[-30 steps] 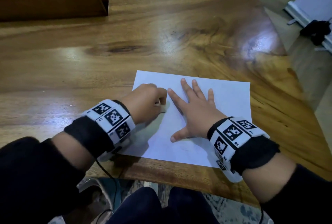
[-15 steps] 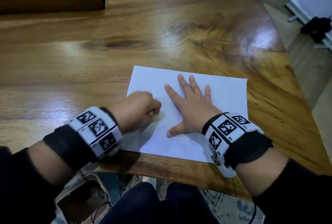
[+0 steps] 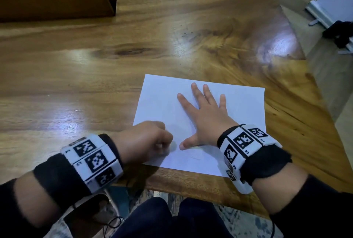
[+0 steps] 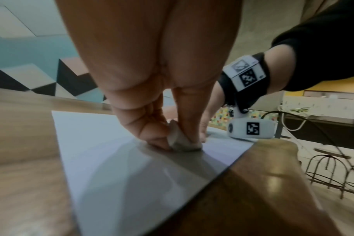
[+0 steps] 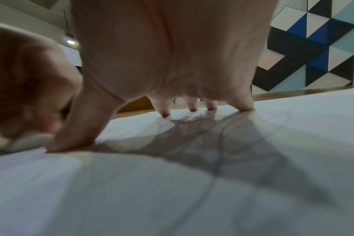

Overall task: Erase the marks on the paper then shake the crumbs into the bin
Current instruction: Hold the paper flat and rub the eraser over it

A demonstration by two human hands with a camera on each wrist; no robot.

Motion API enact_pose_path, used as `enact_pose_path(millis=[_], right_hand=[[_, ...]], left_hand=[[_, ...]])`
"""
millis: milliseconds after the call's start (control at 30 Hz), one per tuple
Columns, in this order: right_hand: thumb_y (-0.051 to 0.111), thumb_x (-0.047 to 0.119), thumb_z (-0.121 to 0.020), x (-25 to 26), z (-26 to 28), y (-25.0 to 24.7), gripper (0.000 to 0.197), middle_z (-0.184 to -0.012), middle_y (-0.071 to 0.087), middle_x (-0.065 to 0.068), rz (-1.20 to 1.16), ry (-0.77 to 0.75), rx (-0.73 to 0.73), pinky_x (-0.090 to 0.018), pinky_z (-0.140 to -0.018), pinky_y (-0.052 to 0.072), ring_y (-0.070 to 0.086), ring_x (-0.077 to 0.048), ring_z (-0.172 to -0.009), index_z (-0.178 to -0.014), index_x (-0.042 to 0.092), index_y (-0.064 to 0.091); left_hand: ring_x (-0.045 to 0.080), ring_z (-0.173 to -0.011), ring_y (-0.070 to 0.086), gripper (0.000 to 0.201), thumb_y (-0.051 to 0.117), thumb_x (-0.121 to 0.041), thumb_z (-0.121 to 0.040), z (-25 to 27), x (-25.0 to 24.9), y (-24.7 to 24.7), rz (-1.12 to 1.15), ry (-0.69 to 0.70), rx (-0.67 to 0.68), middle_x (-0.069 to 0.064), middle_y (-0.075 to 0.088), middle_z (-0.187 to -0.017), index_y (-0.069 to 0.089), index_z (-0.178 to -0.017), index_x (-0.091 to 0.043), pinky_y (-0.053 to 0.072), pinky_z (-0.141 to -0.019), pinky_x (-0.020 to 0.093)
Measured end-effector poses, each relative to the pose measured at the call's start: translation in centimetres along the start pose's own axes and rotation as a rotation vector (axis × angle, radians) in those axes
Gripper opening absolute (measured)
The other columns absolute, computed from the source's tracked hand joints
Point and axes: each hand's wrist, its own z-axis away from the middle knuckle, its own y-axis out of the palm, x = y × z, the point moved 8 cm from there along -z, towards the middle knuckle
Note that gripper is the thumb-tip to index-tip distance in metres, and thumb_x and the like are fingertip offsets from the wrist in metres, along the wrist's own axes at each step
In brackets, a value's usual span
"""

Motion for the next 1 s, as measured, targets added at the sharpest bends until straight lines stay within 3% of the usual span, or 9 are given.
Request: enact_pose_path(millis=[67, 233, 300, 367, 433, 633, 767, 867, 1000], right_hand=[[0.069, 0.071, -0.063, 0.0, 0.0, 0.0, 0.128, -0.150, -0.039, -0.005, 0.002, -0.001, 0.000, -0.063, -0.110, -0.012, -0.036, -0.031, -0.138, -0.147, 0.036, -0.022], [0.069, 0.072, -0.062, 0.0, 0.1, 0.0, 0.128, -0.151, -0.039, -0.004, 0.002, 0.005, 0.002, -0.062, -0.110, -0.012, -0.035, -0.030, -0.138, -0.146, 0.037, -0.022], [0.069, 0.071, -0.062, 0.1, 0.0, 0.0, 0.128, -0.151, -0.039, -0.004, -0.004, 0.005, 0.000, -0.062, -0.110, -0.013, -0.035, -0.030, -0.138, -0.147, 0.037, -0.021], [0.069, 0.071, -0.062, 0.0, 0.0, 0.0, 0.129, -0.151, -0.039, -0.004, -0.003, 0.006, -0.002, -0.062, -0.110, -0.012, -0.035, -0.030, -0.138, -0.147, 0.036, -0.021], [0.069, 0.072, -0.062, 0.0, 0.0, 0.0, 0.128, -0.150, -0.039, -0.004, 0.001, 0.006, 0.001, -0.062, -0.110, -0.012, -0.036, -0.030, -0.138, -0.147, 0.036, -0.021], [0.070, 0.071, -0.062, 0.0, 0.1, -0.1, 0.128, -0.151, -0.038, -0.004, -0.007, 0.000, -0.011, -0.062, -0.109, -0.013, -0.035, -0.030, -0.138, -0.147, 0.037, -0.020], [0.069, 0.071, -0.062, 0.0, 0.0, -0.1, 0.128, -0.150, -0.039, -0.004, -0.004, 0.004, 0.004, -0.061, -0.110, -0.013, -0.036, -0.029, -0.137, -0.147, 0.037, -0.021], [0.069, 0.072, -0.062, 0.0, 0.0, 0.0, 0.129, -0.150, -0.040, -0.004, -0.002, 0.007, 0.008, -0.061, -0.110, -0.014, -0.037, -0.029, -0.137, -0.147, 0.036, -0.021], [0.069, 0.071, -0.062, 0.0, 0.0, 0.1, 0.128, -0.150, -0.039, -0.004, 0.004, 0.002, 0.003, -0.062, -0.110, -0.013, -0.036, -0.030, -0.137, -0.146, 0.037, -0.022]], left_hand=[[0.019, -0.084, 0.053, 0.009, 0.058, -0.014, -0.078, -1.0, 0.2, -0.8, -0.021, -0.012, 0.005, 0.004, 0.054, -0.088, 0.066, -0.083, -0.013, 0.036, -0.068, 0.022], [0.024, -0.083, 0.050, 0.010, 0.055, -0.012, -0.080, -4.1, 1.7, -4.1, -0.045, -0.152, -0.260, 0.002, 0.045, -0.085, 0.062, -0.088, -0.012, 0.034, -0.068, 0.026], [0.028, -0.080, 0.052, 0.008, 0.053, -0.016, -0.081, -2.5, 1.2, -2.6, -0.021, -0.117, -0.229, 0.004, 0.045, -0.083, 0.060, -0.080, -0.011, 0.040, -0.069, 0.029], [0.030, -0.080, 0.055, 0.016, 0.052, -0.024, -0.078, -0.6, 0.0, -0.5, 0.015, -0.027, -0.108, 0.006, 0.049, -0.081, 0.060, -0.074, -0.010, 0.041, -0.069, 0.028], [0.027, -0.084, 0.056, 0.015, 0.056, -0.023, -0.078, -0.2, -0.5, 0.3, 0.011, 0.006, -0.009, 0.008, 0.054, -0.086, 0.064, -0.078, -0.011, 0.040, -0.071, 0.027], [0.021, -0.079, 0.045, 0.005, 0.056, -0.015, -0.082, -4.6, 1.4, -4.3, 0.000, -0.150, -0.270, -0.004, 0.038, -0.075, 0.059, -0.086, -0.014, 0.032, -0.069, 0.026], [0.025, -0.076, 0.049, 0.007, 0.055, -0.013, -0.078, -1.3, 0.2, -0.9, 0.019, -0.048, -0.132, 0.003, 0.045, -0.078, 0.061, -0.076, -0.010, 0.037, -0.069, 0.028], [0.025, -0.081, 0.057, 0.010, 0.058, -0.019, -0.077, 0.3, -0.4, 0.8, 0.052, -0.007, -0.028, 0.005, 0.052, -0.085, 0.065, -0.079, -0.013, 0.042, -0.072, 0.028], [0.025, -0.083, 0.051, 0.008, 0.052, -0.016, -0.081, -2.9, 1.0, -2.8, -0.009, -0.104, -0.208, 0.001, 0.045, -0.085, 0.059, -0.085, -0.013, 0.042, -0.072, 0.032]])
